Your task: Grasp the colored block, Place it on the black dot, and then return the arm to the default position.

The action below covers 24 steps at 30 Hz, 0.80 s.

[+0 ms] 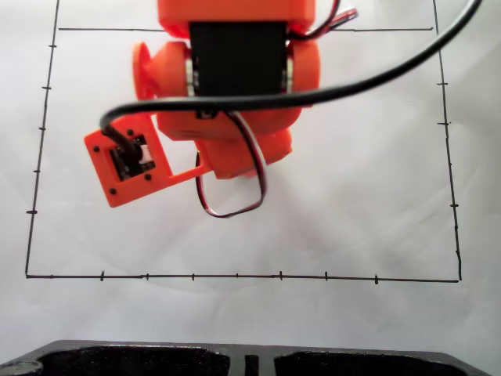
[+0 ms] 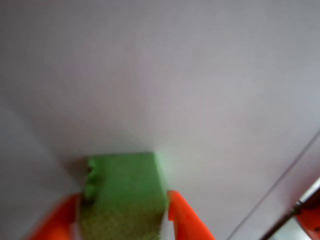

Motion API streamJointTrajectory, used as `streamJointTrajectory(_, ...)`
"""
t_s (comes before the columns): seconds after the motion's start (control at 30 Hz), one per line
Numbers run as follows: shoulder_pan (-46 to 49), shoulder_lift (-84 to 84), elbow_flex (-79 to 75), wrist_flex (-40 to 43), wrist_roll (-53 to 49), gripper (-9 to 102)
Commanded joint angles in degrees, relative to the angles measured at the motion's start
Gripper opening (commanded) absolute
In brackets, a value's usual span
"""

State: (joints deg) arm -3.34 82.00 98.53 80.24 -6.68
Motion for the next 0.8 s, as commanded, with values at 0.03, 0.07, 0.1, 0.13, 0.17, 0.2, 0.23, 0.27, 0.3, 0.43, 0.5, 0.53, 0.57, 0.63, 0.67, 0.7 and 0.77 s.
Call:
streamJointTrajectory(0.03, -0.35, 3.34, -1.14, 1.23, -0.7, 39)
streamJointTrajectory(0.07, -0.35, 3.96, -1.14, 1.58, -0.7, 41)
streamJointTrajectory(0.1, -0.35, 4.75, -1.14, 1.93, -0.7, 43)
streamJointTrajectory(0.13, -0.44, 5.8, -1.14, 2.72, -0.62, 45)
streamJointTrajectory(0.17, -0.53, 6.94, -1.14, 3.69, -0.53, 46)
streamJointTrajectory(0.2, -0.62, 8.17, -1.14, 4.57, -0.35, 47)
streamJointTrajectory(0.23, -0.62, 9.76, -1.14, 5.54, -0.35, 47)
streamJointTrajectory(0.27, -0.62, 11.43, -1.14, 6.5, -0.35, 48)
streamJointTrajectory(0.3, -0.53, 13.18, -1.14, 7.38, -0.35, 48)
streamJointTrajectory(0.43, 0.44, 22.68, -0.09, 8.0, -1.05, 49)
streamJointTrajectory(0.5, 0.62, 27.86, 0.97, 8.09, -2.02, 49)
streamJointTrajectory(0.53, 0.7, 30.59, 1.76, 8.09, -2.81, 50)
streamJointTrajectory(0.57, 0.7, 33.66, 2.9, 7.91, -3.52, 50)
streamJointTrajectory(0.63, 0.79, 39.81, 5.1, 7.82, -3.87, 49)
streamJointTrajectory(0.67, 0.79, 42.98, 6.5, 7.91, -4.48, 48)
streamJointTrajectory(0.7, 0.88, 45.97, 8.0, 7.91, -5.1, 46)
streamJointTrajectory(0.77, 1.49, 51.42, 11.16, 7.21, -5.36, 45)
